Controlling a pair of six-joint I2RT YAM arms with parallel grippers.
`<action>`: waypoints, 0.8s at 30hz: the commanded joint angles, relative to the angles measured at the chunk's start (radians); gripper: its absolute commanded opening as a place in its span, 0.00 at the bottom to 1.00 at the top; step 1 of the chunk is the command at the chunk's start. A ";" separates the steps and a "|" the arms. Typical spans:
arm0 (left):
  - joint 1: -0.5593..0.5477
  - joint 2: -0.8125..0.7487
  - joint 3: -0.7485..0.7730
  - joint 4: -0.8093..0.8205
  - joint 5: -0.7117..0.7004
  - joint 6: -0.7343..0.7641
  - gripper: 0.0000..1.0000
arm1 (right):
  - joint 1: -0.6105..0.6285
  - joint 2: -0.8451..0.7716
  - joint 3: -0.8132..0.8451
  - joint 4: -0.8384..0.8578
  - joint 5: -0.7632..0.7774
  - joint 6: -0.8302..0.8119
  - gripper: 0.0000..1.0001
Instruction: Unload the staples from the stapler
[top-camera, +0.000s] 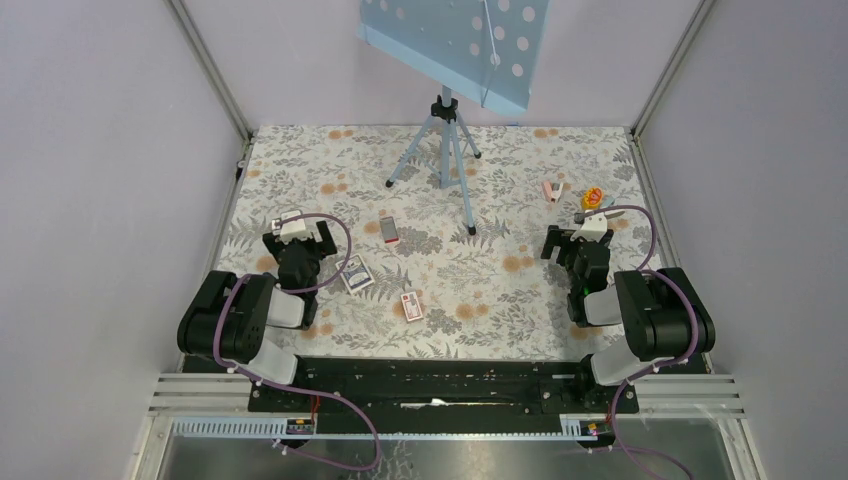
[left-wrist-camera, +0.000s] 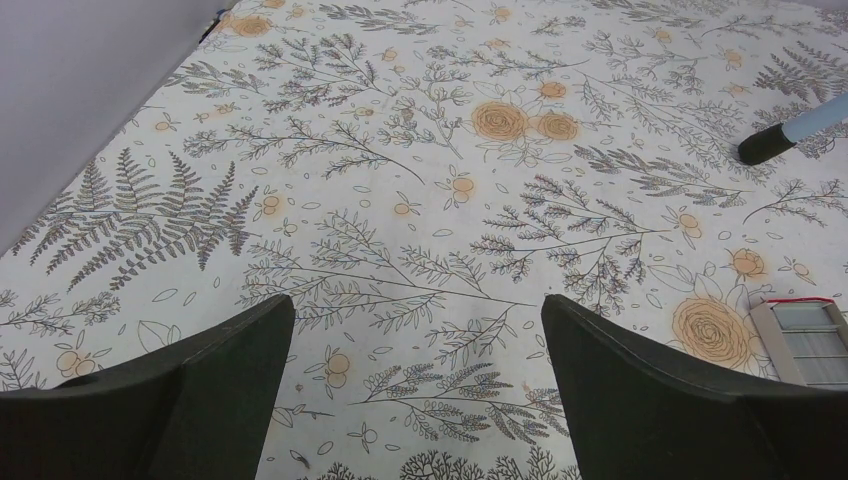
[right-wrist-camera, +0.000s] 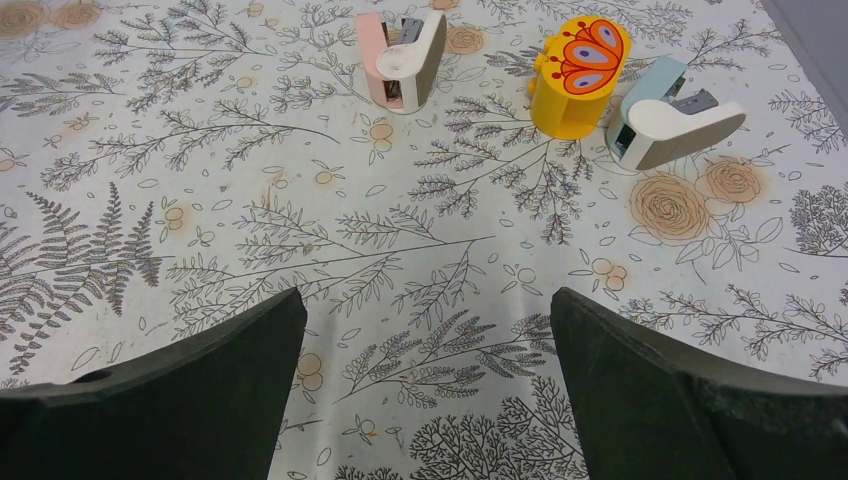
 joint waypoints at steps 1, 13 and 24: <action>-0.002 0.000 0.018 0.064 -0.012 0.006 0.99 | -0.005 -0.004 0.026 0.025 0.025 0.002 1.00; -0.002 0.000 0.019 0.059 -0.009 0.005 0.99 | -0.004 -0.002 0.028 0.021 0.028 0.002 1.00; -0.075 -0.264 0.264 -0.587 -0.213 -0.103 0.99 | -0.004 -0.255 0.118 -0.314 0.184 0.082 1.00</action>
